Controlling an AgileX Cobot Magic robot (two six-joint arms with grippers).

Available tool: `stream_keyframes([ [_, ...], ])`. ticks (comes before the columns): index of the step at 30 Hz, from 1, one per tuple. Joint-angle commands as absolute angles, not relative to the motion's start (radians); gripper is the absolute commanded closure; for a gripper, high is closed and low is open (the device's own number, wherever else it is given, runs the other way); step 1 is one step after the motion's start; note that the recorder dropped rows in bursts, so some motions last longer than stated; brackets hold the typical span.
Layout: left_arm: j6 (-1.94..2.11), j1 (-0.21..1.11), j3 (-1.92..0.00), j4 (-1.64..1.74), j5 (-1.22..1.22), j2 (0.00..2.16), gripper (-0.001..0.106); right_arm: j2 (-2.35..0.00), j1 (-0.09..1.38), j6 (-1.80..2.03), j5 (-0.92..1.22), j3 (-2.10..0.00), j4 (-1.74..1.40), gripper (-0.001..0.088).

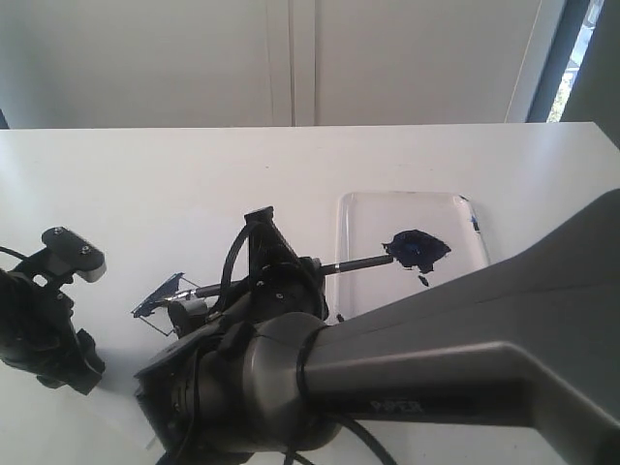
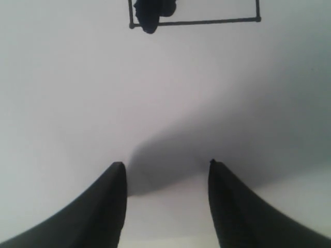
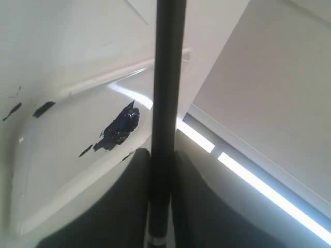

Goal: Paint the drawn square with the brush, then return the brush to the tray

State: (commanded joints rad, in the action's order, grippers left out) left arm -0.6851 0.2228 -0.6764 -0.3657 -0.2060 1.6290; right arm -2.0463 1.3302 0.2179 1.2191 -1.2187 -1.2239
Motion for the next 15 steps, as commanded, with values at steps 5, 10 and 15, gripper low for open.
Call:
stream_keyframes([
  [5, -0.685, 0.223, -0.679, -0.366, -0.202, 1.629, 0.052, -2.038, 1.353, 0.218, 1.216, -1.219, -1.207, 0.0868],
  [10, -0.664, 0.223, -0.704, -0.366, -0.208, 1.609, 0.052, -2.036, 1.365, 0.218, 1.209, -1.219, -1.205, 0.0868],
  [15, -0.659, 0.223, -0.754, -0.366, -0.209, 1.578, 0.052, -2.036, 1.365, 0.213, 1.209, -1.219, -1.206, 0.0868],
])
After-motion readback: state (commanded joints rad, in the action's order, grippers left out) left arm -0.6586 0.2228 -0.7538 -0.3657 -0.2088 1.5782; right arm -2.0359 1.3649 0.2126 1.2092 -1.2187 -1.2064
